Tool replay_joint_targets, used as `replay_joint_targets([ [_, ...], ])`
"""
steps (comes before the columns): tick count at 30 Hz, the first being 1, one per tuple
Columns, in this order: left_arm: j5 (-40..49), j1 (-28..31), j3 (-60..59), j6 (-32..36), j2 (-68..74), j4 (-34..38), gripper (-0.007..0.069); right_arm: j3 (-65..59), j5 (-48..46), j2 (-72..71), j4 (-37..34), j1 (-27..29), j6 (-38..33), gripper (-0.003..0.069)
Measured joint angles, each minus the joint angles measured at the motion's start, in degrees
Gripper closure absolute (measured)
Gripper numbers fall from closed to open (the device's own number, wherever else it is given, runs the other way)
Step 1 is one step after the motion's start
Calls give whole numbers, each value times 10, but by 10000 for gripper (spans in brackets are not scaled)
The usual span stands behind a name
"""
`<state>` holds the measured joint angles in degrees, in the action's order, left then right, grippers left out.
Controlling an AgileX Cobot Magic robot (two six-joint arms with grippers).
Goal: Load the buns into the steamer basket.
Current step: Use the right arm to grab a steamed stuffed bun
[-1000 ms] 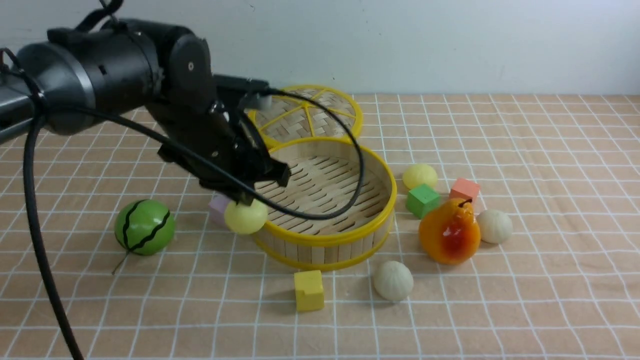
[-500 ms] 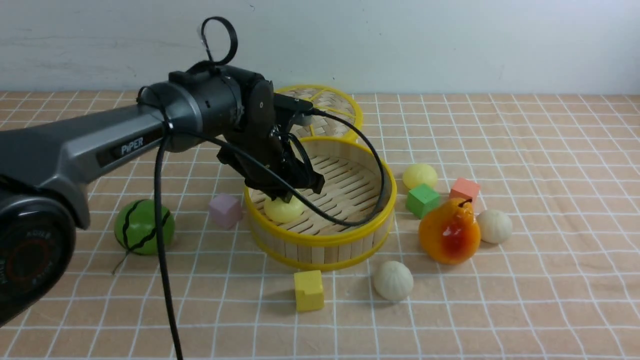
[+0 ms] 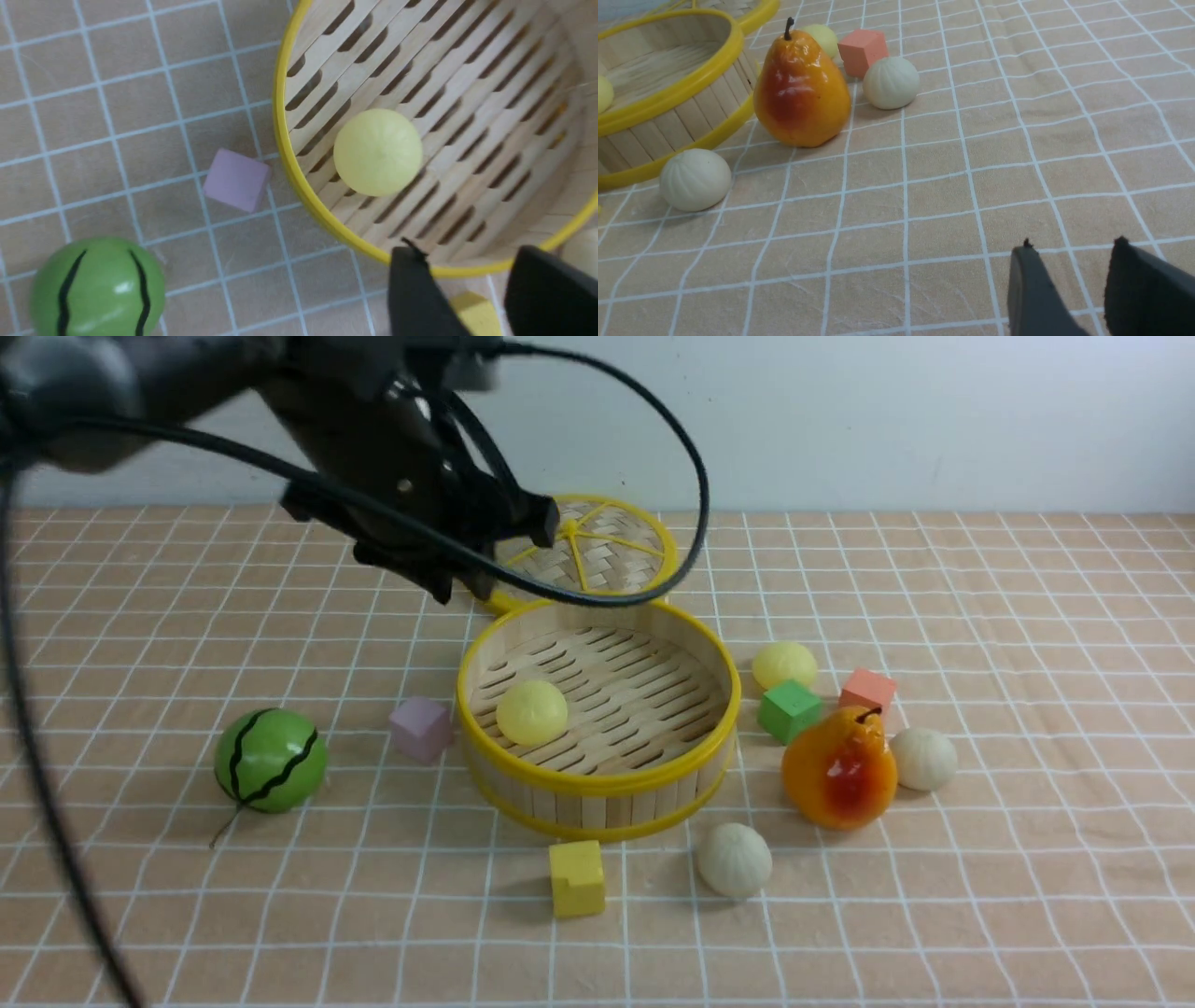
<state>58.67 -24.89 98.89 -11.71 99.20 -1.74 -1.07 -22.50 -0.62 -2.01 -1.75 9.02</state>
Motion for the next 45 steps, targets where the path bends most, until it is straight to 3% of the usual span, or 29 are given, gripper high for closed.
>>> replay_joint_targets([
  [1,-31,0,-65,0,-79,1,593,0,0,0,0,0,0,420],
  [2,-48,0,-97,-1,-111,3,631,0,0,0,0,0,0,420],
  [11,-261,0,-455,-1,-409,52,638,0,0,0,0,0,0,420],
  [14,-381,0,-621,-1,-549,74,638,0,0,0,0,0,0,420],
  [19,-530,0,-781,-1,-699,82,638,0,11,0,1,0,6,420],
  [26,-560,0,-888,-1,-839,82,638,-5,161,0,-178,0,132,420],
  [29,-557,0,-900,-1,-845,82,638,6,176,0,-221,-3,154,421],
  [32,-549,0,-903,-1,-845,82,638,58,121,19,-230,-16,150,441],
  [35,-536,0,-904,-1,-845,82,638,229,-76,158,-188,-51,49,517],
  [36,-535,0,-904,-1,-845,82,638,229,-76,158,-186,-51,49,522],
  [38,-529,0,-904,-1,-845,82,638,342,-213,284,-157,-65,-30,585],
  [42,-526,0,-904,-1,-845,82,638,459,-334,456,-141,-68,-106,656],
  [45,-525,0,-904,-1,-845,82,638,508,-363,560,-140,-69,-127,659],
])
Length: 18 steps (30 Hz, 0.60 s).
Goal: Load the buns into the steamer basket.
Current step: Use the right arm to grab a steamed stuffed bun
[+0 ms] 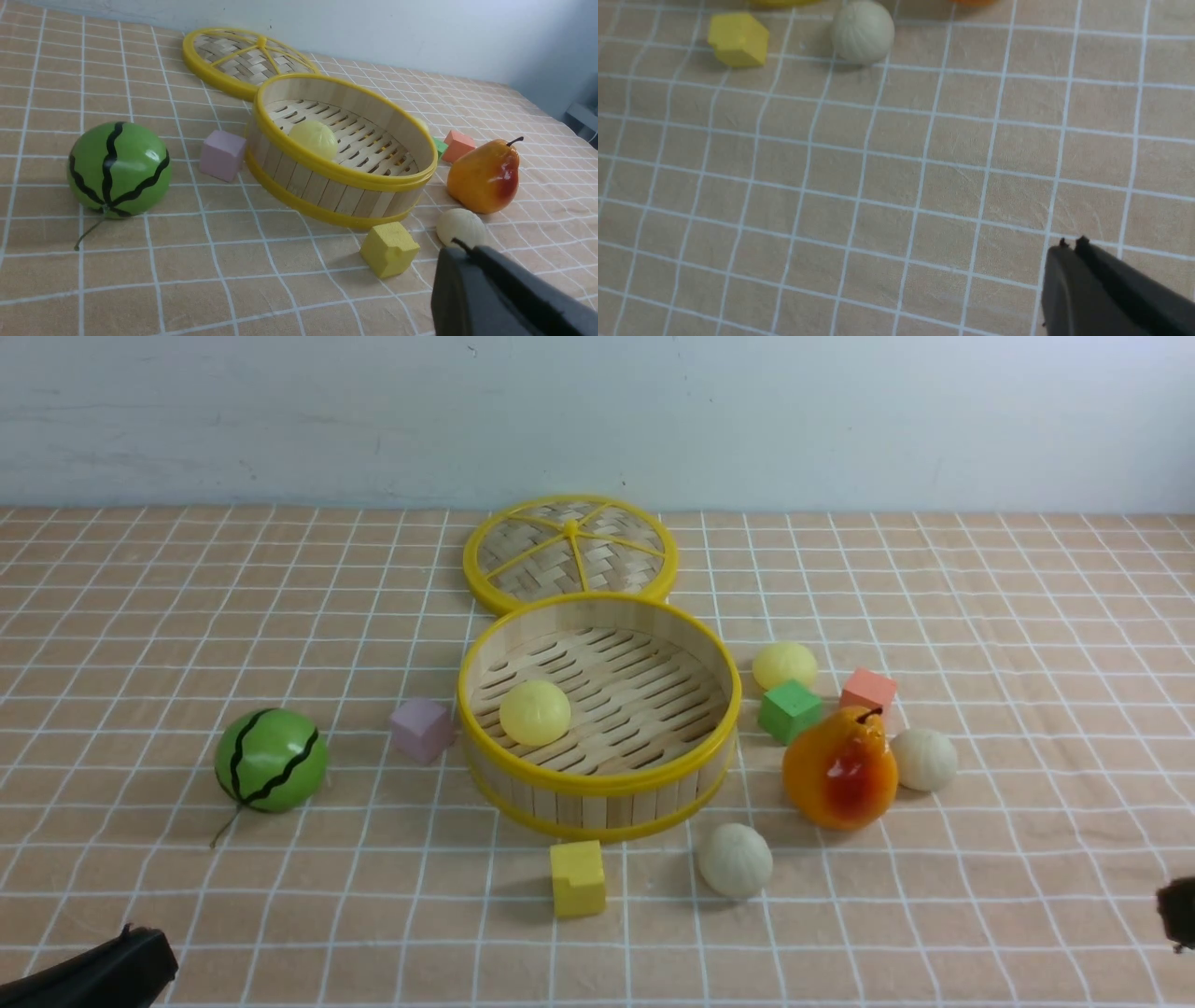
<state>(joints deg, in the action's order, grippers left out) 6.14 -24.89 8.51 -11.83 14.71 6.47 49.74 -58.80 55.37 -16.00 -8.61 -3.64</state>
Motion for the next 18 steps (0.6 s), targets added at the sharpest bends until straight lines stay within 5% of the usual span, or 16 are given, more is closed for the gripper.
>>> replay_joint_targets([
  [11,0,0,0,0,0,0,637,92,50,233,37,-135,2,650],
  [18,0,0,0,0,0,0,634,150,86,351,40,-159,16,559],
])
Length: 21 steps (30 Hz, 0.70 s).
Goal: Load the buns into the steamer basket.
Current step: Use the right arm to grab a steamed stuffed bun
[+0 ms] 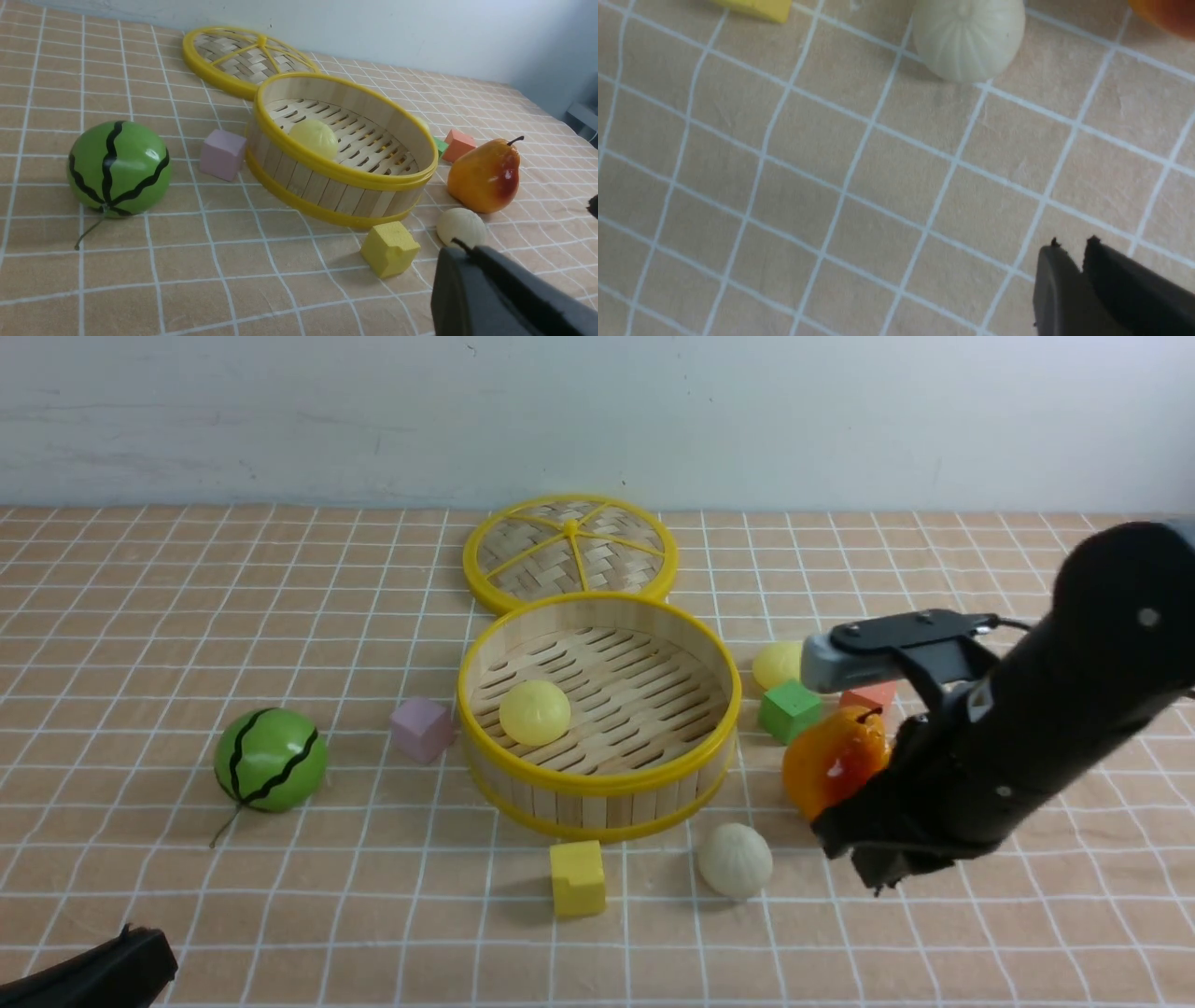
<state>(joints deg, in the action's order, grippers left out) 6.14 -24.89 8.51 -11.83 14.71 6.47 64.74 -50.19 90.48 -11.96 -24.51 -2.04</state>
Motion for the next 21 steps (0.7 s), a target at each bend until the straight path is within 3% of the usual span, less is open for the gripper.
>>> replay_joint_targets([
  [7,0,0,0,0,0,0,627,73,45,113,-19,-24,1,377],
  [9,0,0,0,0,0,0,627,96,52,137,-12,-29,1,354],
  [21,0,0,0,0,0,0,613,137,93,208,7,-30,2,377],
])
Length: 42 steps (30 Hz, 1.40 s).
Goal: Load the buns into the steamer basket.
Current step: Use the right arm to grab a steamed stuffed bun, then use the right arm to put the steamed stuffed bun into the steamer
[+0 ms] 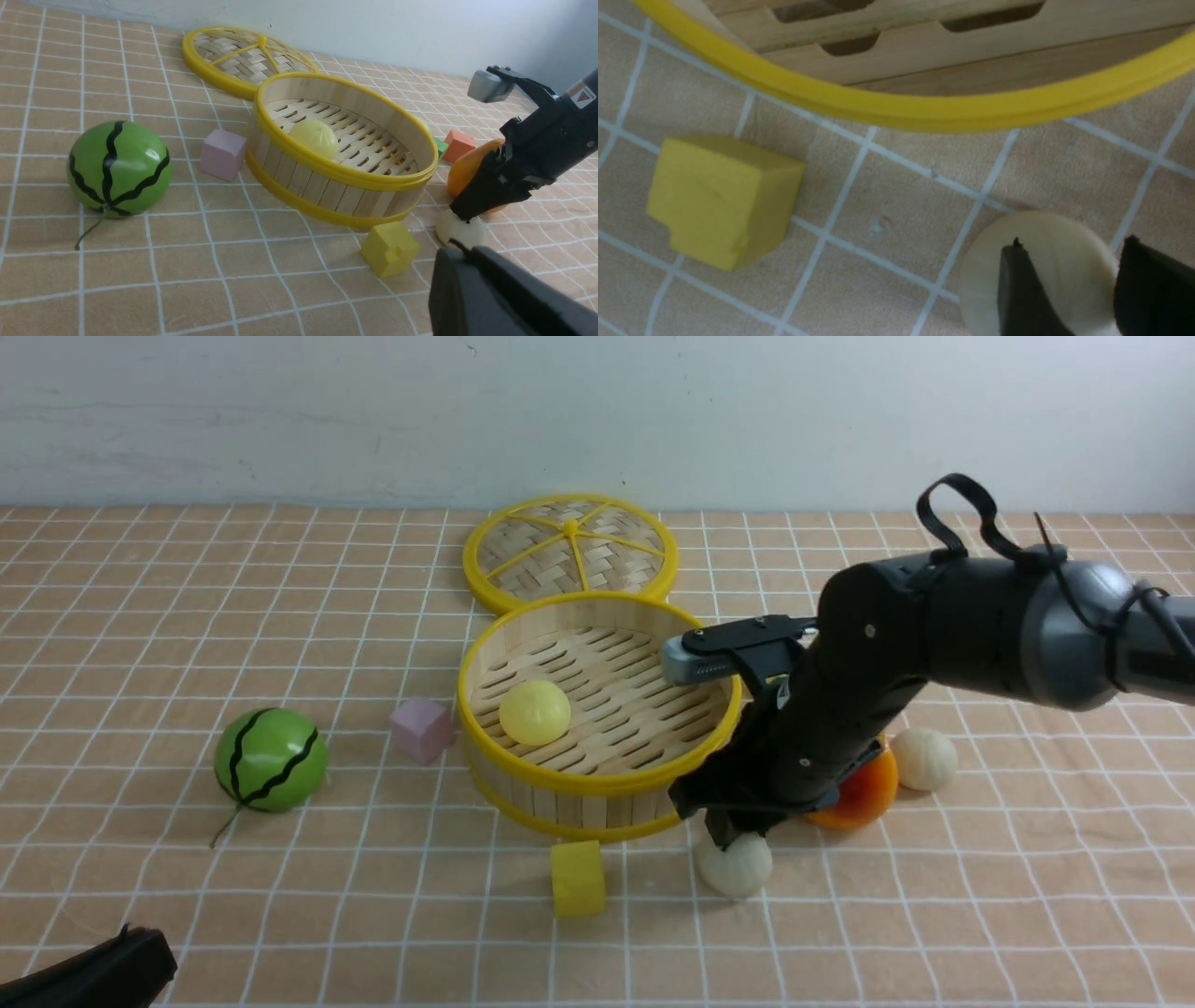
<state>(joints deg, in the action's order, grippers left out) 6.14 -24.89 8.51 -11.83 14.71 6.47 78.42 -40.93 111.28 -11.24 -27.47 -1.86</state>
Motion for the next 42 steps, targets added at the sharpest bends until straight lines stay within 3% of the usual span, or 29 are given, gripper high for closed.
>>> replay_joint_targets([
  [5,0,0,0,0,0,0,609,1,3,3,4,-2,0,443],
  [9,0,0,0,0,0,0,606,2,-9,1,18,-5,-6,614],
  [11,0,0,0,0,0,0,603,6,-30,-7,20,-5,-8,653],
  [20,0,0,0,0,0,0,592,107,-138,-58,1,-5,-10,655],
  [30,0,0,0,0,0,0,587,168,4,32,-7,-5,-5,645],
  [34,0,0,0,0,0,0,587,168,31,79,-9,-5,1,570],
  [40,0,0,0,0,0,0,581,175,34,69,-9,-5,2,288],
  [41,0,0,0,0,0,0,581,175,33,67,-8,-5,2,288],
  [42,0,0,0,0,0,0,577,181,14,46,18,-5,2,204],
])
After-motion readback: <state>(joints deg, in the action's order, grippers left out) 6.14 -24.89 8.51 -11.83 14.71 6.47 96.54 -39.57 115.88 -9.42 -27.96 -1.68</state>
